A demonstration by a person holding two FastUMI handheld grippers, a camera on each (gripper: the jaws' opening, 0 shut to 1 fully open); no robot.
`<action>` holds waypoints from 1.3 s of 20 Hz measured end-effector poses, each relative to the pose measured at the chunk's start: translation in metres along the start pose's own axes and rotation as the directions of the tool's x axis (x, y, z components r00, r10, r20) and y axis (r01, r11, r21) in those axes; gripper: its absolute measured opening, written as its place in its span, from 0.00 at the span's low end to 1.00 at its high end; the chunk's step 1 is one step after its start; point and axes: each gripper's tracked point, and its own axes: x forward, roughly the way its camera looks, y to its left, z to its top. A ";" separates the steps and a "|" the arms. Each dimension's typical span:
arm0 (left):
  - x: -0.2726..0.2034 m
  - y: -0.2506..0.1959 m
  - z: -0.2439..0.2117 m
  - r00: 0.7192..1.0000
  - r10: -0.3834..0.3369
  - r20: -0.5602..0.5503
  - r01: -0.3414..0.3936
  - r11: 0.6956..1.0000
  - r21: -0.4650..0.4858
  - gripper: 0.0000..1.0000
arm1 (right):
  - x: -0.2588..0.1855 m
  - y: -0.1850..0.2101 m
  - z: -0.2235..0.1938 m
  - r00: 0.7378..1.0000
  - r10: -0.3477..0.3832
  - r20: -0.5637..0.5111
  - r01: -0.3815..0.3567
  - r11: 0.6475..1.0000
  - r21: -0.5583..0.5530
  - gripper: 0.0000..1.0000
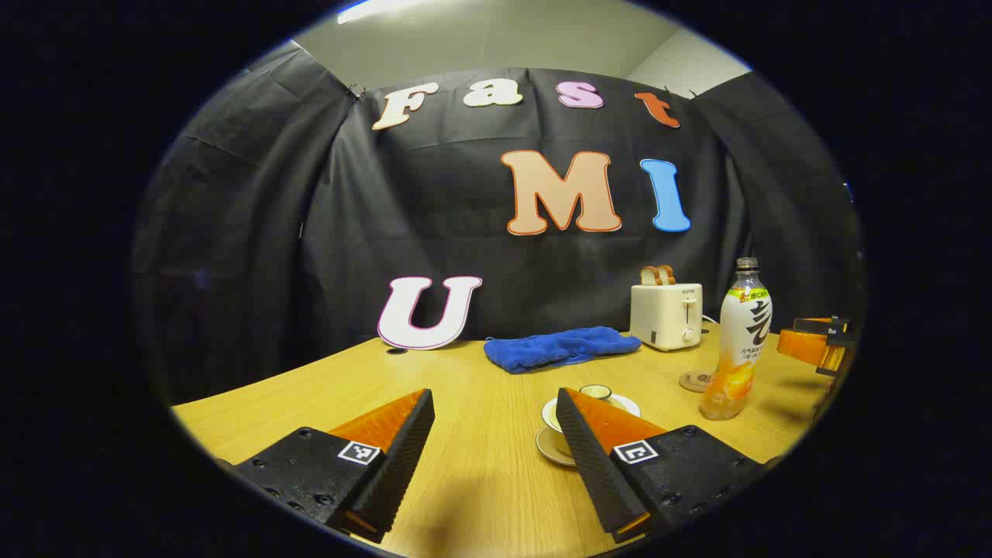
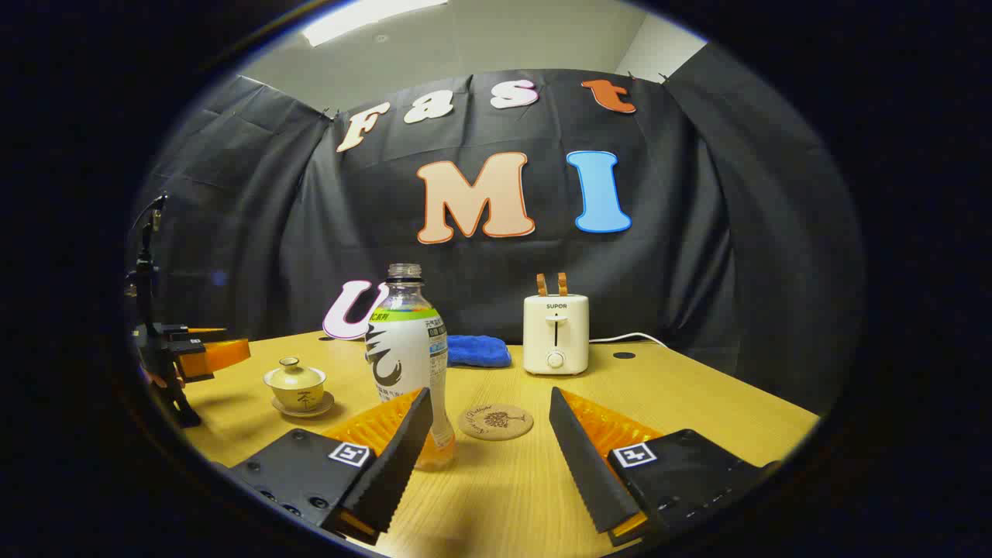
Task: Open the teacup lid with one hand, grasp the water bottle and pour water into the teacup with the other hand; after pouring, place the water bottle on the coaster and then close the teacup lid.
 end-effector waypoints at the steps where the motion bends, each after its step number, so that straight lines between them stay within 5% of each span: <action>1: 0.000 0.000 0.001 1.000 -0.001 0.001 0.001 1.000 -0.003 0.93 | 0.000 0.001 0.000 1.000 0.003 0.000 -0.003 1.000 -0.001 0.98; 17: 0.003 -0.017 0.000 0.997 -0.077 0.004 0.077 0.997 -0.012 0.93 | 0.000 0.002 0.000 1.000 0.008 0.000 -0.008 1.000 0.001 0.96; 26: 0.004 -0.046 0.001 0.977 -0.211 0.009 0.211 0.977 -0.013 0.93 | -0.002 0.004 0.000 1.000 0.018 -0.001 -0.018 1.000 0.000 0.96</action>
